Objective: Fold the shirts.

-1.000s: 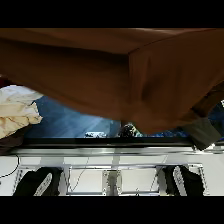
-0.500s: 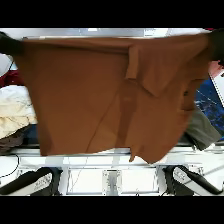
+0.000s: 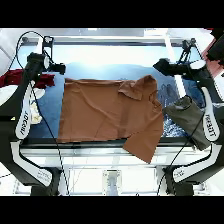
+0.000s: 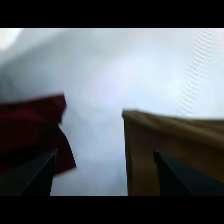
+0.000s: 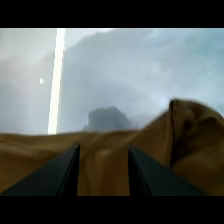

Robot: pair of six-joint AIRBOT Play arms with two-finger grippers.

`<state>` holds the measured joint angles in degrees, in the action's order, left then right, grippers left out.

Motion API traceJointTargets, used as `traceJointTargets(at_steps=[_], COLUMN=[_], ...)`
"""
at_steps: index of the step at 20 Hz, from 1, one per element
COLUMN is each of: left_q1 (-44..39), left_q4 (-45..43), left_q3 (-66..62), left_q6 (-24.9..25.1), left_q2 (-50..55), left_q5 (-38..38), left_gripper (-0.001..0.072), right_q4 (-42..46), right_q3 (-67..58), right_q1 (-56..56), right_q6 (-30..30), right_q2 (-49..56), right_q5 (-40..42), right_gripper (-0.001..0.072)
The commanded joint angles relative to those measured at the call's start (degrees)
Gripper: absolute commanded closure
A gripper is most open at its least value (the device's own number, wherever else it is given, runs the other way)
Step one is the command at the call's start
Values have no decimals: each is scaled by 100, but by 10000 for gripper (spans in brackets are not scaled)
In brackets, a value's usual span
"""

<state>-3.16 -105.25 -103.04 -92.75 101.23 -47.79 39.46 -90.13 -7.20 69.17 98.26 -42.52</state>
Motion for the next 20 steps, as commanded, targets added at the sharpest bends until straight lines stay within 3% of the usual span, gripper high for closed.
traceJointTargets(at_steps=[1, 3, 6, 8, 9, 13, 16, 20], left_q1=[68, 240, 918, 1685, 2096, 3355, 3530, 3526], left_q4=[-291, -323, -249, 374, 973, 3012, 3130, 3886], left_q3=[-723, -979, -949, -529, -39, 3355, 5372, 6817], left_q6=[-192, 63, 494, 492, 542, 1368, 1443, 1432], left_q2=[-192, -734, -1703, -2256, -2577, -4098, -4529, -4511], left_q5=[61, -341, -1694, -2481, -2656, -2643, -2472, -2059], left_gripper=[15, 16, 16, 16, 16, 16, 16, 16], right_q4=[-184, 238, 1775, 2728, 2983, 2573, 2629, 2225], right_q3=[-221, -450, -520, -356, -20, 2564, 4441, 5799], right_q1=[-50, -415, -1060, -1381, -1534, -2055, -2124, -2114], right_q6=[-17, -2, 516, 476, 424, 98, 83, -13], right_q2=[92, -208, -861, -1246, -1502, -2553, -2806, -2806], right_q5=[420, -599, -2734, -4092, -4382, -4033, -3886, -3108], right_gripper=[350, 351, 368, 368, 368, 367, 367, 356])
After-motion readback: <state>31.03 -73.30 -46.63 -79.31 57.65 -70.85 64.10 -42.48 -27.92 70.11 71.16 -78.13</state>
